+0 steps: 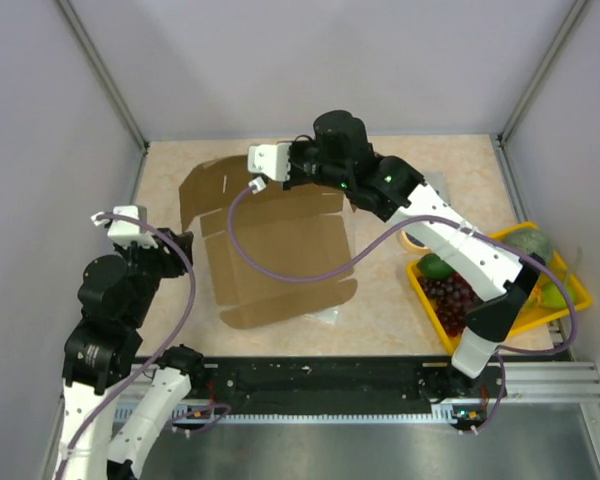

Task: Fold the paper box

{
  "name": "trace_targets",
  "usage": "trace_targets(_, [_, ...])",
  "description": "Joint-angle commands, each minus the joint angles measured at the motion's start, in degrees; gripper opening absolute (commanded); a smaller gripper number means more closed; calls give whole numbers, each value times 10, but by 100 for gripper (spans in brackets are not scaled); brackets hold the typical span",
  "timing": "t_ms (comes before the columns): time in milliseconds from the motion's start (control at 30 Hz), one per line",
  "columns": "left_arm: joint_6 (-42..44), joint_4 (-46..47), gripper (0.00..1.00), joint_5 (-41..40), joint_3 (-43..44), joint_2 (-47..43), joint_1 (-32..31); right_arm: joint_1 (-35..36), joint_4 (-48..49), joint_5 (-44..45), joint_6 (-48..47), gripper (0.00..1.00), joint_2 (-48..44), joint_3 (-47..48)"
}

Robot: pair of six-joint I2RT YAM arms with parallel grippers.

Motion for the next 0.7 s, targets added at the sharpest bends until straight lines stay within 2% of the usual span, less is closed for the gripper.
trace_targets(0, [-50, 38, 58, -35, -19, -33, -1, 0, 26, 154, 37, 0, -33, 69])
trace_targets(200, [-106, 17, 58, 6, -27, -35, -1, 1, 27, 201, 72, 0, -66, 95])
trace_targets(333, [-210, -49, 54, -36, -30, -29, -1, 0, 68, 249, 79, 0, -66, 101])
trace_targets(433, [-278, -63, 47, -16, -83, -49, -1, -7, 111, 275, 93, 0, -56, 117])
trace_targets(600, [-338, -14, 37, 113, -222, -41, -1, -45, 119, 239, 157, 0, -33, 161])
trace_targets(633, [-341, 30, 36, 192, -242, -34, -2, -50, 120, 232, 169, 0, -30, 164])
trace_targets(667, [-349, 54, 35, 221, -282, -24, -2, -56, 121, 225, 191, 0, -26, 169])
